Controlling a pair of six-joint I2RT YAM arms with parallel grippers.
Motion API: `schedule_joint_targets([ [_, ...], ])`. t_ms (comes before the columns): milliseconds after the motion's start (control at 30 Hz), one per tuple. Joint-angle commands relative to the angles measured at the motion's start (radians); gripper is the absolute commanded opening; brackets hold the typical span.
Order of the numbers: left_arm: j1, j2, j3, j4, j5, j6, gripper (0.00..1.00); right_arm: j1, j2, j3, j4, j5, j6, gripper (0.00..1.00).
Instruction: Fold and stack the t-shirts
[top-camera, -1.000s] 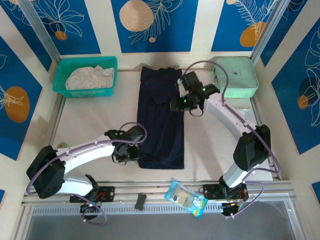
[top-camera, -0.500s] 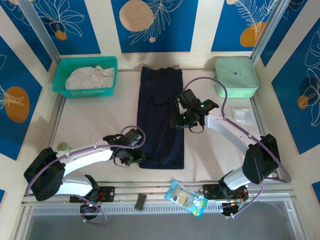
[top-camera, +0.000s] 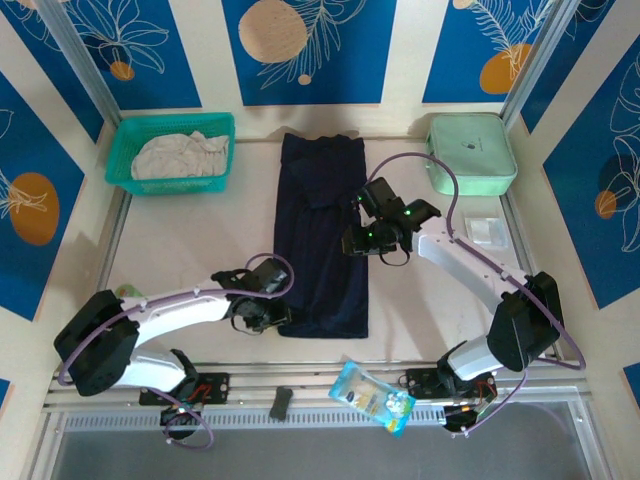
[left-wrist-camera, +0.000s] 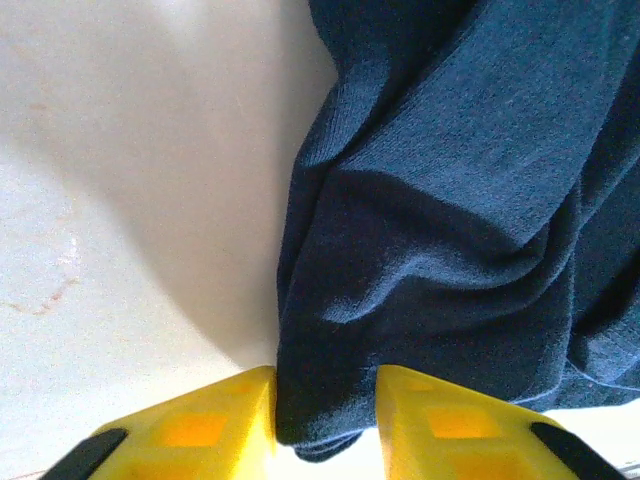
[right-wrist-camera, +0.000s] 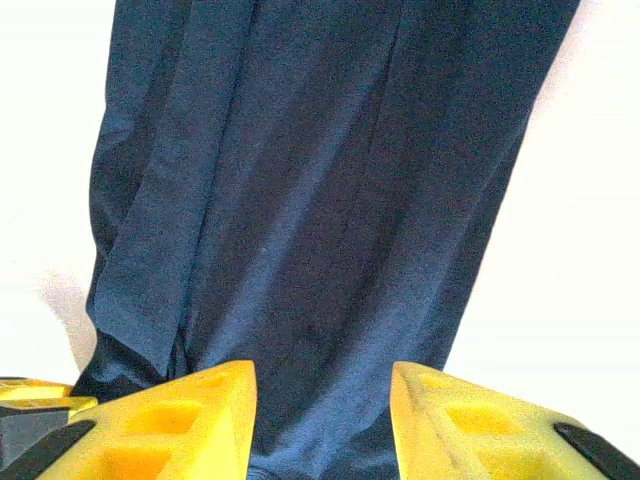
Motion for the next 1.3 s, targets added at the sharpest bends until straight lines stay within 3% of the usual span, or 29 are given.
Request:
schedule_joint_targets([
  [0,-0.014,0.003,0.016,-0.001,0.005,-0.009,0.28,-0.009,-0.031,-0.008,-0.013,0.006,0.012,0.4],
  [267,-0.02,-0.024,0.051,-0.06,-0.033,-0.001,0.24,-0.011,-0.035,-0.014,-0.01,0.002,0.013,0.4],
  [500,-0.031,0.019,0.048,-0.023,-0.023,0.0,0.0,-0.014,-0.05,-0.023,-0.011,0.005,0.014,0.4],
  [633,-0.058,0.048,0.1,-0.035,-0.03,0.014,0.0,-0.022,-0.075,-0.028,-0.024,0.026,0.018,0.4],
  [833,-0.155,0.146,0.308,-0.17,-0.083,0.082,0.0,-0.06,-0.147,-0.074,-0.023,0.04,0.04,0.4],
  [1267,-0.308,0.505,0.669,-0.345,-0.103,0.194,0.0,-0.159,-0.269,-0.191,-0.005,0.002,0.053,0.4],
])
